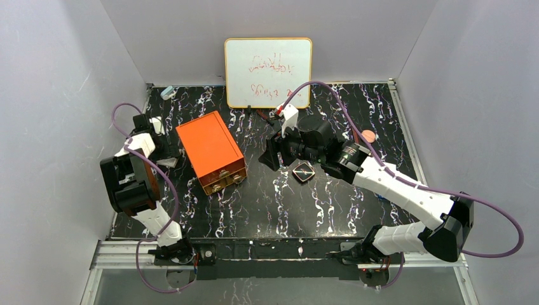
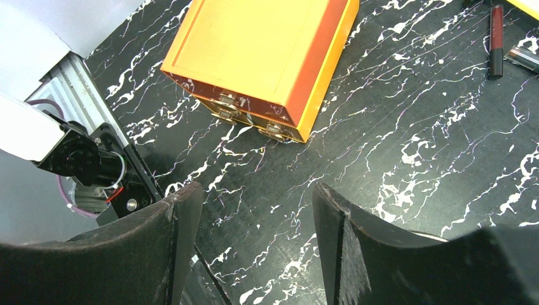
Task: Organize the makeup
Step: Move the makeup to the center of the board.
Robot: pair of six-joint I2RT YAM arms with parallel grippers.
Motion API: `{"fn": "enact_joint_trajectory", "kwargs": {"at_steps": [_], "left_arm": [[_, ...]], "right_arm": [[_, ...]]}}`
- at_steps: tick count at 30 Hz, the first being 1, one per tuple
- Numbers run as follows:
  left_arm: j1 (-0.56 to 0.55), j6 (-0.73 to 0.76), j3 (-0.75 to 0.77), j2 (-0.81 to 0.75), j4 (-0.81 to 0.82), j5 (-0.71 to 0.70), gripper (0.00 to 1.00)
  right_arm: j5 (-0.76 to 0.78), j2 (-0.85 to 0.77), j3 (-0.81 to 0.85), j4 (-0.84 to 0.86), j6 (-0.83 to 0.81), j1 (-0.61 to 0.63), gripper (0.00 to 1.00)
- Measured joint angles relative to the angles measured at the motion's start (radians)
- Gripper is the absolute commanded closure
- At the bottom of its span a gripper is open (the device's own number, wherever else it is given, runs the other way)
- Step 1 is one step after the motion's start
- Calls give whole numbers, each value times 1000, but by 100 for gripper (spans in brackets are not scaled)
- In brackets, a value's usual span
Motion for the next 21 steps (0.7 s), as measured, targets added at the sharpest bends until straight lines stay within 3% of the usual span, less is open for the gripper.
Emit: {"fn": "enact_joint_trajectory", "kwargs": {"at_steps": [3, 6, 12, 13, 14, 21], "left_arm": [[-10, 29, 3, 3, -8, -6, 12], [-24, 50, 3, 3, -11, -23, 3], [-33, 92, 3, 3, -7, 10, 2], [-33, 101, 5, 3, -9, 21, 2], [-33, 108, 10, 4, -14, 36, 2], [-34, 151, 53, 39, -27, 92, 2]], "right_arm": [[0, 0, 0, -1, 0, 0, 28], [-4, 0, 0, -3, 0, -2, 28], [-23, 0, 0, -3, -1, -7, 28], [-24, 0, 0, -3, -2, -7, 9], [-27, 0, 0, -3, -3, -7, 5], [-32, 0, 0, -4, -5, -11, 4]]}}
